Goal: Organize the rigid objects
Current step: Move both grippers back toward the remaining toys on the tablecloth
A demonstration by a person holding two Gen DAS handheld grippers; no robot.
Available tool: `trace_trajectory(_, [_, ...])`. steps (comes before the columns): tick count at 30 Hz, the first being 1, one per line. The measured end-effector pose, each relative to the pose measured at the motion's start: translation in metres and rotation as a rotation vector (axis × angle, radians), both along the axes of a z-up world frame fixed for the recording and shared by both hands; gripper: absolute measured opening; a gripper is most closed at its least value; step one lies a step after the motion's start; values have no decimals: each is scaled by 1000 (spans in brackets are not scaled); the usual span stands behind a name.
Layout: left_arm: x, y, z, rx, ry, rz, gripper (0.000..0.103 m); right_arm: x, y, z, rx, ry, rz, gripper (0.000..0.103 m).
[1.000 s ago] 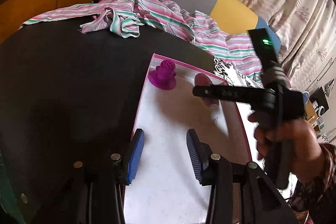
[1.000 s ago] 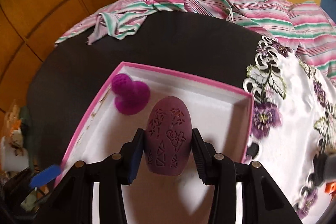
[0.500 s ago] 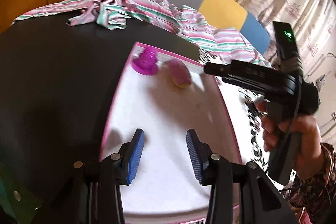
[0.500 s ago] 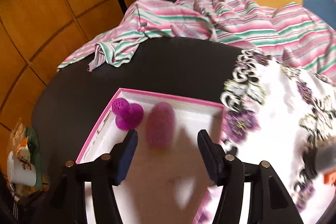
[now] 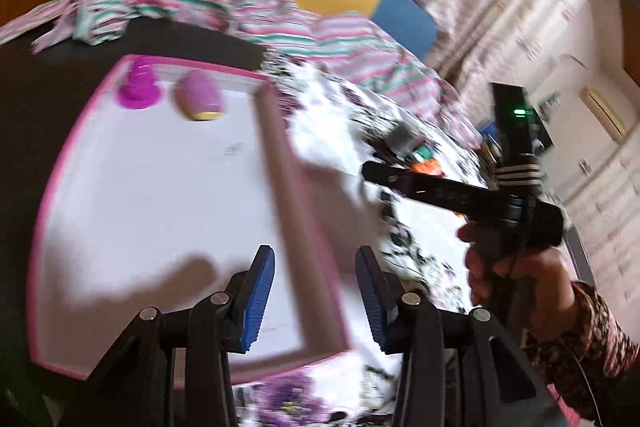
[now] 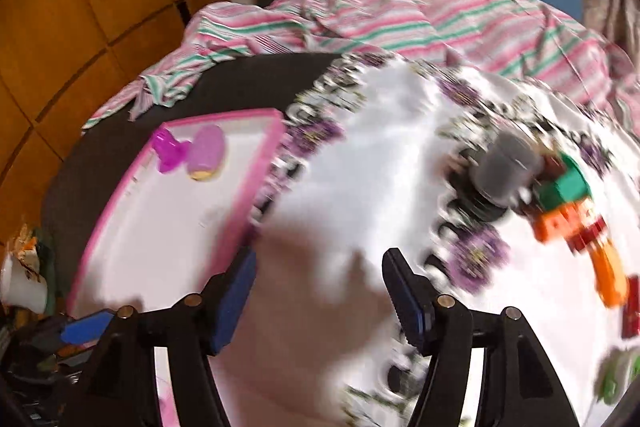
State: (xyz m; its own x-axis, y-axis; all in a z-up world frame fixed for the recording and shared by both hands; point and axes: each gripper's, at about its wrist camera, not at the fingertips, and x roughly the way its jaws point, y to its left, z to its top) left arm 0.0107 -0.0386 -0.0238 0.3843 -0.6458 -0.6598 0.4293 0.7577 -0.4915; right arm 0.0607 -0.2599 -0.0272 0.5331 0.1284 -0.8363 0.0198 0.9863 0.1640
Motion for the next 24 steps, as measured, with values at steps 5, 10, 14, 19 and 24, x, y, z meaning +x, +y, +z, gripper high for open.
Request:
trace_trajectory(5, [-13,-33,4,17,-9,-93,44,-17,-36,-12,12,46,-73,66])
trace_trajectory(10, [-19,-58,2,31,12,-144,43,-30,-71,-14,31,55,-156,66])
trace_trajectory(14, [-26,-65,5,40,1,-167,44,-36,-112,-10,99,28,-281,66])
trace_trajectory(19, [-35,-73,5,51,-3,-191,43,-38,-158,-6,101,-6,-419,64])
trace_trajectory(24, [-37,-81,3,57,4,-205,44,-20,-182,-5,53,-30,-455,59])
